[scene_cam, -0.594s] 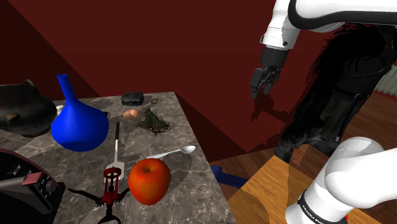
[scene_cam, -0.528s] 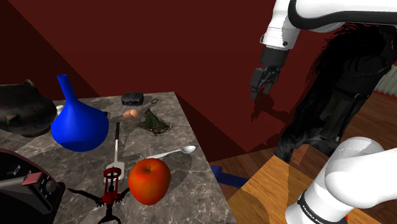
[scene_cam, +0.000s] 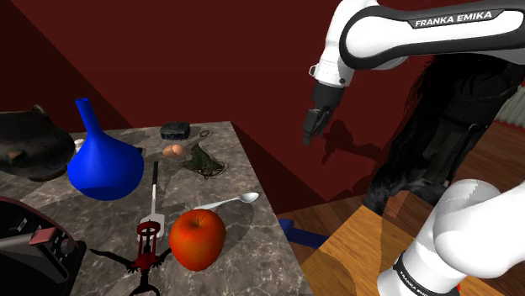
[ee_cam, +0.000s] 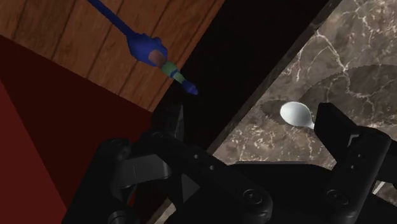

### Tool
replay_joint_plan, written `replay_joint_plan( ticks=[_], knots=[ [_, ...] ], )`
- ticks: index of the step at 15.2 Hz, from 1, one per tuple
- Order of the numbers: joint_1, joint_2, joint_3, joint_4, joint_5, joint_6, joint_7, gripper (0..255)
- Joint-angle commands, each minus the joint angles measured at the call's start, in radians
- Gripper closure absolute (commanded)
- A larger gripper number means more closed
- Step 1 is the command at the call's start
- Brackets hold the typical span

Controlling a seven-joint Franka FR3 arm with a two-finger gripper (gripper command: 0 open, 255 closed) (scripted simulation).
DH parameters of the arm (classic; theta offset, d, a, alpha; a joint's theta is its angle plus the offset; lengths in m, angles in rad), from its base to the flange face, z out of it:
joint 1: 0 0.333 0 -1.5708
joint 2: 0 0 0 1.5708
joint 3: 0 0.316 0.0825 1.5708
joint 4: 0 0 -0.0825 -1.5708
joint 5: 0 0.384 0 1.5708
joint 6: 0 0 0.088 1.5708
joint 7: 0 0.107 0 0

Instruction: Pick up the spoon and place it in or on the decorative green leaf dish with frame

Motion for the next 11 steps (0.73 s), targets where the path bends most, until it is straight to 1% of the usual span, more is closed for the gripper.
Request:
replay_joint_plan(
  ticks=[1, 6, 11],
  knots=[
    [0.028, 0.052, 0.007, -0.002, 0.016, 0.065, -0.045, 0],
    [0.092, 0.193, 0.022, 0.012, 0.054, 0.211, -0.161, 0],
    [0.153, 0.338, 0.044, 0.049, 0.096, 0.337, -0.279, 0]
  ],
)
